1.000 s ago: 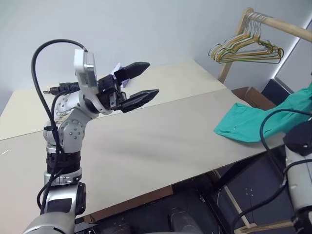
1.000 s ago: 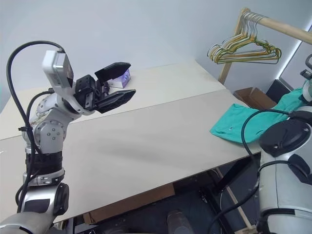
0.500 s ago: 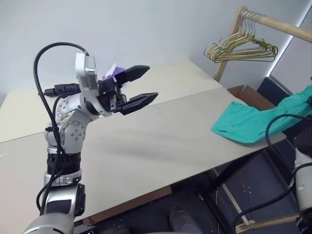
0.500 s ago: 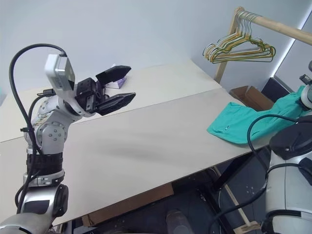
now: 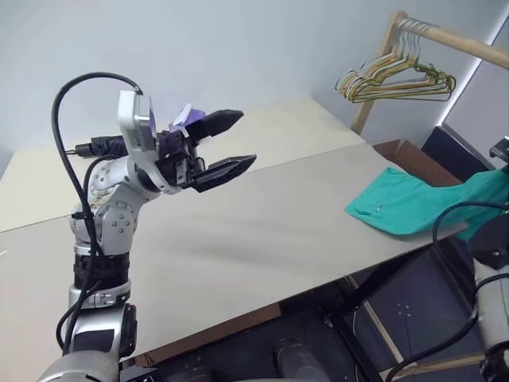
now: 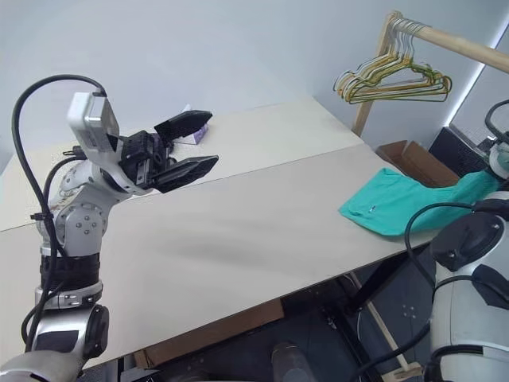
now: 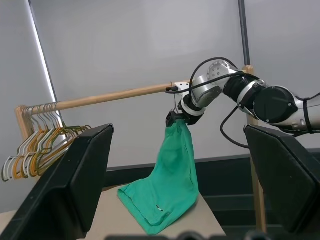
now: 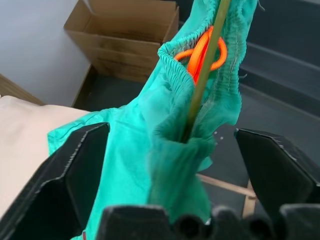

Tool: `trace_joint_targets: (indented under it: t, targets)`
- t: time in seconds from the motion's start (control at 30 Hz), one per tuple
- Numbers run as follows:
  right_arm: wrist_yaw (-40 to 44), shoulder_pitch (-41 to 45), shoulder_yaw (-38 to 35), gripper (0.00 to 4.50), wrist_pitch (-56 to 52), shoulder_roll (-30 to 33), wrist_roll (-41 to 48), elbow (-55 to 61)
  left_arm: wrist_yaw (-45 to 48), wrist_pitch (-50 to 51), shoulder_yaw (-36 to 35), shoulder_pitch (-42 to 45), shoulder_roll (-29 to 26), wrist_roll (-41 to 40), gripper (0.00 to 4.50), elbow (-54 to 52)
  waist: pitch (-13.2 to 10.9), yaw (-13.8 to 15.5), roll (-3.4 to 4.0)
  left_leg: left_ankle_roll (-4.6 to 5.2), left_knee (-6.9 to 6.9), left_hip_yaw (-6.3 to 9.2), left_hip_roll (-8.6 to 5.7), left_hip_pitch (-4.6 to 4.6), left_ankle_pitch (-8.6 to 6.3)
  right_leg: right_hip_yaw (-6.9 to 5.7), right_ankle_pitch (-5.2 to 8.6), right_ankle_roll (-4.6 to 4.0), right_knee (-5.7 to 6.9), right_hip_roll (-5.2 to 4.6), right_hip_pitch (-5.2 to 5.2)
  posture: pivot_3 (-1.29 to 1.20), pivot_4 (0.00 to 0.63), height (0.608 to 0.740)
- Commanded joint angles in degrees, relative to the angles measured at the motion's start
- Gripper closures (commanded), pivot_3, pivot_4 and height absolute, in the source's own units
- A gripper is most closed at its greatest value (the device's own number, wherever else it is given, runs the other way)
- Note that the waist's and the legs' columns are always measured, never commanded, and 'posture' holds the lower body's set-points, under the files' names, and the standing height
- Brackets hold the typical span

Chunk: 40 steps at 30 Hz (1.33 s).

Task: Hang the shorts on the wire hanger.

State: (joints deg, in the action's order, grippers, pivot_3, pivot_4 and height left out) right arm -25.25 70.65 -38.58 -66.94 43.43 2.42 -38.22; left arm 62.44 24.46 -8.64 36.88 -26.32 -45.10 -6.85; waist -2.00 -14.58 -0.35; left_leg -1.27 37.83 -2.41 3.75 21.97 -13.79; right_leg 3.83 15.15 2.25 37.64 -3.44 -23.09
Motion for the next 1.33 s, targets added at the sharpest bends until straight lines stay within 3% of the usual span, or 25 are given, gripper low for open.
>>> trace_joint_targets:
  t: [0.03, 0.2, 0.3, 0.47, 0.63, 0.87, 1.0, 1.13, 1.33]
  targets:
    - [-0.3, -0.2, 11.1, 0.02, 0.8, 0.8, -5.1, 9.0, -0.6, -0.2, -1.1, 0.5, -0.4, -1.2, 0.00, -1.8, 0.0, 0.0, 0.06, 0.00, 0.00, 0.00, 0.00, 0.00, 0.00, 0.01, 0.00, 0.00, 0.01, 0.00, -0.01, -0.15, 0.000, 0.740]
    - [1.7, -2.0, 27.7, 0.02, 2.8, 2.1, -14.1, 17.8, -1.5, -0.4, -1.1, 0.5, -0.5, -0.7, 0.00, -1.4, 0.0, 0.0, 0.07, 0.00, 0.00, -0.01, 0.00, 0.00, 0.00, 0.03, 0.00, 0.01, 0.01, 0.01, -0.03, -0.15, 0.000, 0.740]
    - [9.5, -4.6, 42.5, 0.02, 9.4, 3.9, -20.5, 24.0, -2.4, -0.3, -1.0, 0.0, -0.9, 0.1, 0.00, -1.1, 0.0, 0.0, 0.07, 0.00, 0.00, 0.00, 0.00, -0.03, 0.00, 0.03, 0.02, 0.04, 0.00, 0.01, -0.02, -0.15, 0.000, 0.740]
    - [23.7, -9.3, 50.3, 0.02, 13.8, 1.1, -19.2, 33.8, -4.0, -0.1, -1.1, -1.7, -2.3, 1.6, 0.00, -0.5, 0.0, 0.0, 0.04, 0.00, 0.00, 0.02, 0.05, -0.15, 0.00, 0.03, 0.03, 0.08, 0.02, 0.05, 0.05, -0.13, 0.000, 0.740]
    - [35.6, -16.2, 51.6, 0.02, 14.6, -2.0, -15.3, 41.3, -5.0, 0.1, -1.2, -4.9, -5.7, 5.1, 0.00, 0.9, 0.0, 1.4, 0.00, 0.00, 0.01, 0.08, 0.04, -0.06, 0.00, -0.02, -0.02, 0.04, 0.01, 0.03, 0.02, -0.07, 0.000, 0.740]
    - [52.8, -30.6, 55.5, 0.02, 20.7, 0.0, -10.1, 50.1, -8.9, 1.1, 0.6, -11.1, -11.1, 12.5, 0.00, 0.7, 0.0, 6.4, -0.16, 0.00, 0.02, 0.09, 0.01, 0.06, -0.01, -0.11, -0.02, 0.06, -0.10, 0.01, -0.03, 0.03, 0.000, 0.740]
    - [58.7, -36.8, 58.5, 0.02, 23.9, 1.1, -9.9, 51.9, -10.5, -0.3, 1.4, -14.8, -11.6, 16.1, 0.00, 0.4, 0.0, 9.3, -0.25, 0.00, 0.02, 0.02, 0.01, 0.03, -0.01, -0.14, -0.03, 0.05, -0.09, 0.01, -0.03, 0.06, 0.000, 0.740]
    - [61.3, -41.6, 60.4, 0.02, 29.3, 2.0, -11.6, 51.4, -13.5, 0.9, 2.8, -16.6, -11.7, 19.7, 0.00, 0.1, -0.1, 12.1, -0.45, 0.00, 0.03, -0.04, 0.02, 0.04, -0.01, -0.13, -0.05, 0.01, -0.05, 0.02, -0.08, 0.08, 0.000, 0.740]
    - [60.8, -41.2, 60.2, 0.02, 30.6, -0.4, -13.9, 47.7, -13.5, 1.8, 2.0, -16.5, -11.1, 19.0, 0.00, 0.8, -0.1, 14.3, -0.75, 0.00, 0.04, -0.07, 0.02, 0.04, -0.01, -0.13, -0.06, -0.02, -0.07, 0.05, -0.07, 0.11, 0.000, 0.740]
